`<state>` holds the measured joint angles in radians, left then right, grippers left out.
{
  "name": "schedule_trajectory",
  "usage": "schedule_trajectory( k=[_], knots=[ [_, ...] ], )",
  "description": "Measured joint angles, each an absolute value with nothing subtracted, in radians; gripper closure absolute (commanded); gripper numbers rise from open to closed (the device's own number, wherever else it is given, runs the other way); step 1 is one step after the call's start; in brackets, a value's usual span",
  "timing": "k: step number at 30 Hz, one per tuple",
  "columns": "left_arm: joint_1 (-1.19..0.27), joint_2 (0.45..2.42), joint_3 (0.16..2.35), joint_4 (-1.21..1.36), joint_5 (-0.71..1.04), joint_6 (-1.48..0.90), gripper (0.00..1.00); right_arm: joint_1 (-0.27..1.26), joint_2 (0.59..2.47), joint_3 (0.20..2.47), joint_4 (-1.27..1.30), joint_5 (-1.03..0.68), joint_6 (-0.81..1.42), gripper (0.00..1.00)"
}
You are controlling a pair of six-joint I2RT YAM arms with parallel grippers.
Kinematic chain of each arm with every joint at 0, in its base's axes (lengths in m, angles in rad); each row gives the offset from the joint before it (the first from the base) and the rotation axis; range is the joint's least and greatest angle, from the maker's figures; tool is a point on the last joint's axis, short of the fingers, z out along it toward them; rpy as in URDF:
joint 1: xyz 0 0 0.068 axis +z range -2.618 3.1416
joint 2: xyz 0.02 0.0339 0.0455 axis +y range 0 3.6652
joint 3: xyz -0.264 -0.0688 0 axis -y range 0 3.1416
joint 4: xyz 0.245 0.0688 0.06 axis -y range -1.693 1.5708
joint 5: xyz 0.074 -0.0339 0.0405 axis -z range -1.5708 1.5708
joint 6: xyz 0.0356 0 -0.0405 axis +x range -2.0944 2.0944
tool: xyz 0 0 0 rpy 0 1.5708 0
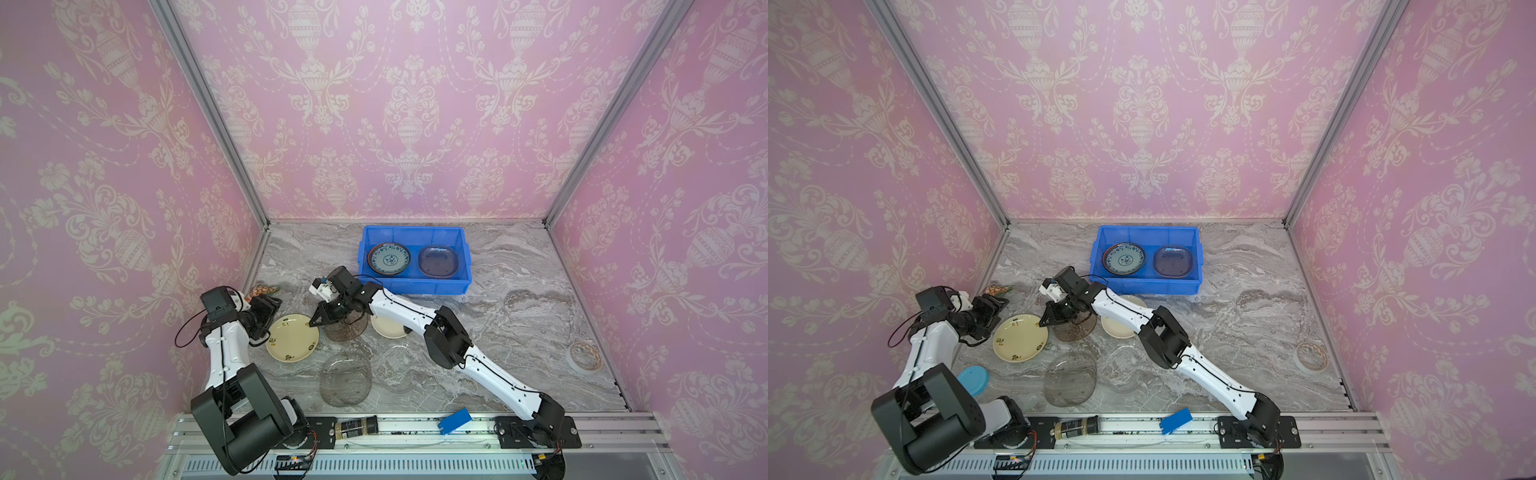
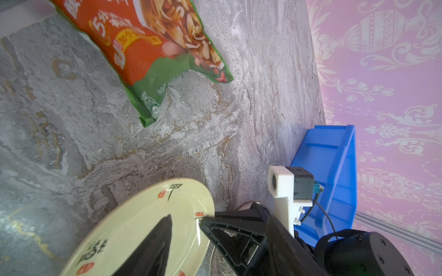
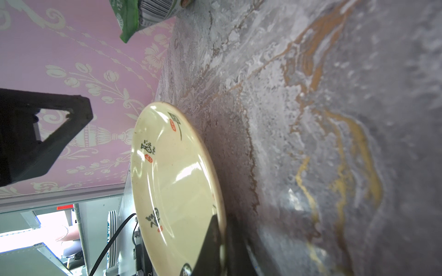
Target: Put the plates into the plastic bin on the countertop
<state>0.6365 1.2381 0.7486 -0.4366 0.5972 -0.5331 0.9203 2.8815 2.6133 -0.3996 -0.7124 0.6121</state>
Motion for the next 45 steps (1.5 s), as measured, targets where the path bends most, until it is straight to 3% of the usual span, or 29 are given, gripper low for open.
schedule_trajectory(
  k=[17, 45],
  knots=[
    [0.621, 1.239, 0.749, -0.430, 0.597, -0.533, 0.35, 0.891, 2.812, 2.450, -0.258, -0.756, 0.666, 1.00],
    [0.557, 1.113, 0.841, -0.411, 0.596, -0.579, 0.33, 0.885, 2.712, 2.464, -0.315, -0.727, 0.722, 1.00]
  ],
)
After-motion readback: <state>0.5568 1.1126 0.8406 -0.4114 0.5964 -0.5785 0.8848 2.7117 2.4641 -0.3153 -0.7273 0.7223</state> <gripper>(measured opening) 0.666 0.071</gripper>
